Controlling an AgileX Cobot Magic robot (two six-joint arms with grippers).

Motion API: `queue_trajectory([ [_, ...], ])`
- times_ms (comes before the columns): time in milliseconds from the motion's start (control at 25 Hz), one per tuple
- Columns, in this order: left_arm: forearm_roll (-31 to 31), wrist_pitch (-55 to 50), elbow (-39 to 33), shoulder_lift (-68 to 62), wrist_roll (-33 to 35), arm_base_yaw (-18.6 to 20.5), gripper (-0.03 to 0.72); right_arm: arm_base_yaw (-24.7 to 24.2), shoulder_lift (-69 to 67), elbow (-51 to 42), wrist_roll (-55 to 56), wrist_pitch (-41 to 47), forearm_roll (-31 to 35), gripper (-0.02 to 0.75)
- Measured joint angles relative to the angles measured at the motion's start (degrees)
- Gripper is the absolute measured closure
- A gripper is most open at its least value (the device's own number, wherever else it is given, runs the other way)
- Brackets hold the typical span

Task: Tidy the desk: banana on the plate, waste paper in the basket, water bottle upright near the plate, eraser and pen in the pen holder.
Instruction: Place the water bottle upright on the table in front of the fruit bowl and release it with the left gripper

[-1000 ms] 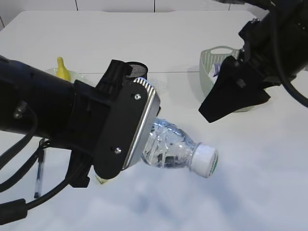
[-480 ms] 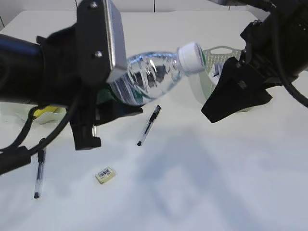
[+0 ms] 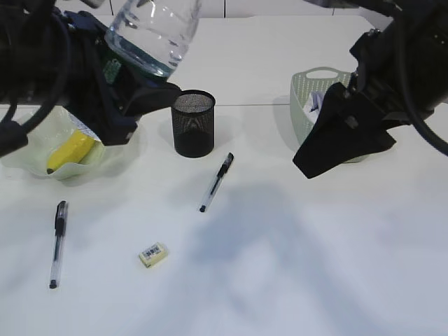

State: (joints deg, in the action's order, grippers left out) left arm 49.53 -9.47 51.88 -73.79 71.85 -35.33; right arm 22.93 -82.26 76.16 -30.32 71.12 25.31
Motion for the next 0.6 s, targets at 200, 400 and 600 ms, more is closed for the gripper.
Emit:
queue_trajectory([
  [200,6.0,0.6,0.0,1.3,-0.1,3.3,0.277,0.0,0.0,0.0,0.1,0.0,0.0,0.330],
  [400,13.2,1.5,0.0,3.2,-0.1,7.0,0.277,0.0,0.0,0.0,0.1,0.0,0.0,0.330],
  [600,17.5,1.8,0.0,4.5,-0.2,10.7,0.277,0.0,0.0,0.0,0.1,0.0,-0.1,0.330],
])
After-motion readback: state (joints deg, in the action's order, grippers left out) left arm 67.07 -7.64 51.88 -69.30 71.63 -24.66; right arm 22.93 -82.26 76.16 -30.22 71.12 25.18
